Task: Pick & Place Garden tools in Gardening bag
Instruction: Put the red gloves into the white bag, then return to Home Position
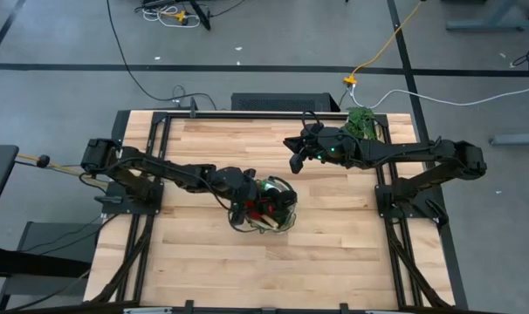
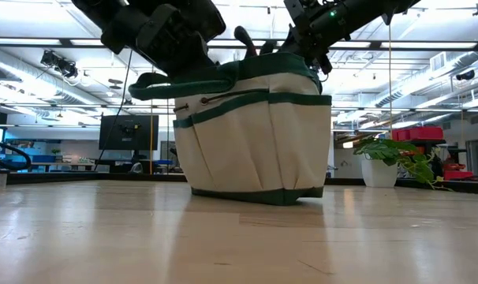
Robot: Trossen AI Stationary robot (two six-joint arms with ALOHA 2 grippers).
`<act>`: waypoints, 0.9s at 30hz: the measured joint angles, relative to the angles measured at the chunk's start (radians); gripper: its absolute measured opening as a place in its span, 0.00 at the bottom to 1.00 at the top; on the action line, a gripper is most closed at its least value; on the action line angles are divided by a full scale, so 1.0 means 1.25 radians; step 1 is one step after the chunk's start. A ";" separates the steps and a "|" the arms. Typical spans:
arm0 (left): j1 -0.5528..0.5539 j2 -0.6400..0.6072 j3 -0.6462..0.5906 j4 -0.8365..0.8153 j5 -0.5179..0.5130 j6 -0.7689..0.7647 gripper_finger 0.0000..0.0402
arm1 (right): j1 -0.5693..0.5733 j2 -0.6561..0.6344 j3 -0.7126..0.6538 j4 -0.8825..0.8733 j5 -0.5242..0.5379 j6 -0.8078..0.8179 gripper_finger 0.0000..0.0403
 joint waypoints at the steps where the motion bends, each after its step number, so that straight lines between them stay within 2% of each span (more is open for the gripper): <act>1: 0.000 0.000 0.000 0.000 0.000 0.000 0.51 | 0.000 0.000 0.000 0.000 0.000 0.000 0.12; 10: 0.001 -0.017 -0.002 0.019 -0.006 0.036 0.51 | 0.000 0.000 0.000 -0.005 0.000 -0.002 0.12; 21: 0.002 -0.107 0.000 0.027 -0.010 0.042 0.51 | 0.000 0.000 0.000 0.005 0.000 -0.019 0.12; 27: 0.013 -0.168 -0.002 -0.085 -0.062 0.057 0.51 | 0.003 0.000 0.000 0.012 0.000 -0.052 0.12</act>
